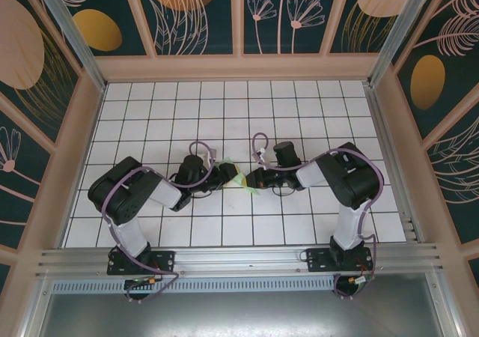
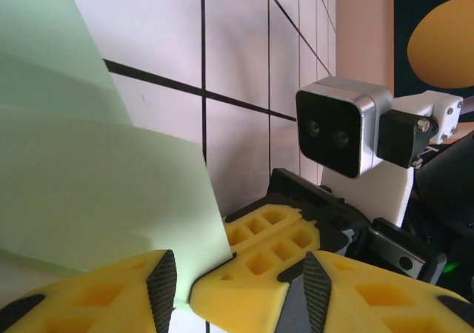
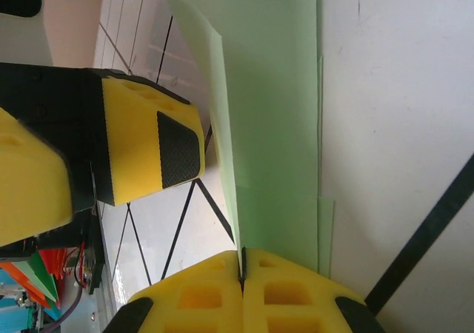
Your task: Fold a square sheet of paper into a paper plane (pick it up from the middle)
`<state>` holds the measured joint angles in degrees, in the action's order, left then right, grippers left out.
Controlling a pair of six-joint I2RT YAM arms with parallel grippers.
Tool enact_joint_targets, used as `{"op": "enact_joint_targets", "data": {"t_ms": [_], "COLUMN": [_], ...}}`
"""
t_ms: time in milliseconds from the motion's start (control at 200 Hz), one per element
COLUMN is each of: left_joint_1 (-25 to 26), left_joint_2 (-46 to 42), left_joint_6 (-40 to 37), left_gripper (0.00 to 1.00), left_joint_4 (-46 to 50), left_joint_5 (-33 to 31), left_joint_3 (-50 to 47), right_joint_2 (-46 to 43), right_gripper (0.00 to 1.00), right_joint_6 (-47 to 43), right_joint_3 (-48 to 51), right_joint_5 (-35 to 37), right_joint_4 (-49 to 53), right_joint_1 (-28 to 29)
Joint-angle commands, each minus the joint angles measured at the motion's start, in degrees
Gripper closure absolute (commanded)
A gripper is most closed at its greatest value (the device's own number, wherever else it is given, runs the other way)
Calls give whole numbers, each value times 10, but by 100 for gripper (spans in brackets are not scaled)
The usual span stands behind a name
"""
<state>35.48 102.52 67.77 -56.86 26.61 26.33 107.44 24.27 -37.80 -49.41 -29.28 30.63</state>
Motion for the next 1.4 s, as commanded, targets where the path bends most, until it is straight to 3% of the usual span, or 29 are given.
{"op": "enact_joint_targets", "data": {"t_ms": [0,405,726,1031,1396], "left_joint_1": [6,7,7,7,7], "left_joint_2": [14,37,43,45,51], "left_joint_6": [5,10,9,12,11], "left_gripper": [49,51,52,53,54], "left_joint_4": [-25,-1,59,113,130], "left_joint_5": [12,2,-20,-36,-35], "left_joint_3": [17,19,27,36,47], "right_joint_2": [24,32,14,-38,-67], "right_gripper": [100,100,100,86,79], "right_joint_6": [-31,-55,-57,-62,-72], "right_joint_3": [-7,-28,-43,-64,-59], "right_joint_5": [49,89,79,53,53], "right_joint_4": [72,128,149,194,232], "right_joint_1": [1,16,15,13,10]}}
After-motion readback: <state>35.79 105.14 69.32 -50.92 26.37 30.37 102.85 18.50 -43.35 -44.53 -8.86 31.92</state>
